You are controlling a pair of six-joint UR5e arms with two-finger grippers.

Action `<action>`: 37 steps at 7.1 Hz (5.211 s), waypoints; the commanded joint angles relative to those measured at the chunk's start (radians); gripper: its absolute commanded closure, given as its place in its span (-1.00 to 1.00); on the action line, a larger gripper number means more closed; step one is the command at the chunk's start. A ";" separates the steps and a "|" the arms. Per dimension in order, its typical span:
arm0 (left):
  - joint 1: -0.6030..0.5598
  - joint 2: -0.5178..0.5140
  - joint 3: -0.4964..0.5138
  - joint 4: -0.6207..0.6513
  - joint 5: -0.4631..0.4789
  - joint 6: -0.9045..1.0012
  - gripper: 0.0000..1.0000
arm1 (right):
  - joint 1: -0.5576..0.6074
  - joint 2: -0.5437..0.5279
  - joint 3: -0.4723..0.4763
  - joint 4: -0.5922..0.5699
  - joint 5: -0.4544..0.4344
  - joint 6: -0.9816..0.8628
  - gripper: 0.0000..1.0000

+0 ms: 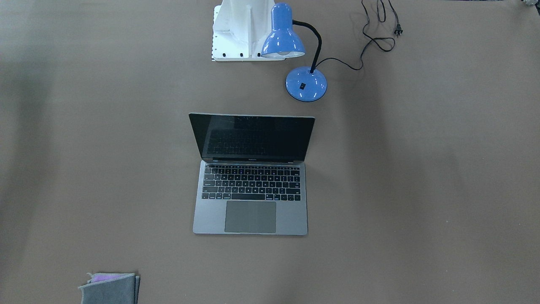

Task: Close laptop

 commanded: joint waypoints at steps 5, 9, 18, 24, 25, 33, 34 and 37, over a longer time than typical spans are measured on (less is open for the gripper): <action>0.038 -0.031 -0.020 -0.036 0.007 -0.123 -0.93 | -0.026 0.009 0.035 0.146 -0.002 0.213 -1.00; 0.324 -0.106 -0.224 -0.095 0.051 -0.674 -0.95 | -0.307 0.003 0.295 0.275 -0.098 0.757 -1.00; 1.083 -0.904 -0.093 0.211 0.554 -1.549 1.00 | -0.867 0.469 0.284 0.169 -0.444 1.437 1.00; 1.081 -0.947 0.097 -0.005 0.626 -1.541 1.00 | -0.815 0.632 0.078 0.184 -0.498 1.419 1.00; 1.080 -0.952 0.120 -0.033 0.655 -1.526 1.00 | -0.796 0.659 0.043 0.183 -0.498 1.422 1.00; 0.986 -1.142 0.601 -0.284 0.706 -1.504 1.00 | -0.683 0.932 -0.521 0.339 -0.433 1.423 1.00; 0.988 -1.181 0.707 -0.333 0.708 -1.506 1.00 | -0.683 0.951 -0.604 0.400 -0.429 1.425 1.00; 0.988 -1.240 0.863 -0.420 0.708 -1.504 1.00 | -0.686 1.002 -0.742 0.460 -0.418 1.428 1.00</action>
